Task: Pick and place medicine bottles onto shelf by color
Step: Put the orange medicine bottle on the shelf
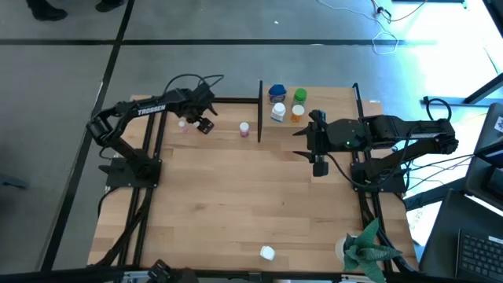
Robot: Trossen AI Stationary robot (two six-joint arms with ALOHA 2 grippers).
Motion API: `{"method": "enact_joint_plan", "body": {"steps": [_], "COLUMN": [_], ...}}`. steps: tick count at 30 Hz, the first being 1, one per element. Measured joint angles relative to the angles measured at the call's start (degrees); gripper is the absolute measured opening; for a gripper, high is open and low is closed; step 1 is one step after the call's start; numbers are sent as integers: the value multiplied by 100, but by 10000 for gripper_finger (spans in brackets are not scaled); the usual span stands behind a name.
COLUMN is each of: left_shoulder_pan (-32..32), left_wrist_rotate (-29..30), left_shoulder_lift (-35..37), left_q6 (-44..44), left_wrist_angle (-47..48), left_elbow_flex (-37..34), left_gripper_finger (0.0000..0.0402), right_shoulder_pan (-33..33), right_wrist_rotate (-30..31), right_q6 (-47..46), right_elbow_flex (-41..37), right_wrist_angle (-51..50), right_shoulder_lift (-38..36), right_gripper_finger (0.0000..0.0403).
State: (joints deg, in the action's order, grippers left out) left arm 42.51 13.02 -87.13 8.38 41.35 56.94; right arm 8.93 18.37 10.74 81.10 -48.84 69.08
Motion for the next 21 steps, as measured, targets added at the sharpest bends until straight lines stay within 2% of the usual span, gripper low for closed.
{"method": "enact_joint_plan", "body": {"steps": [9, 21], "left_shoulder_pan": [-2, -5], "left_wrist_rotate": [9, 65], "left_shoulder_lift": [0, 0], "left_q6": [17, 39], "left_wrist_angle": [-823, -854], "left_elbow_flex": [-495, -578], "left_gripper_finger": [302, 300], "right_shoulder_pan": [0, 0], "right_wrist_rotate": [0, 0], "right_q6": [0, 0], "right_elbow_flex": [0, 2], "right_wrist_angle": [-2, -2], "right_shoulder_lift": [-2, 0], "right_gripper_finger": [242, 242]}}
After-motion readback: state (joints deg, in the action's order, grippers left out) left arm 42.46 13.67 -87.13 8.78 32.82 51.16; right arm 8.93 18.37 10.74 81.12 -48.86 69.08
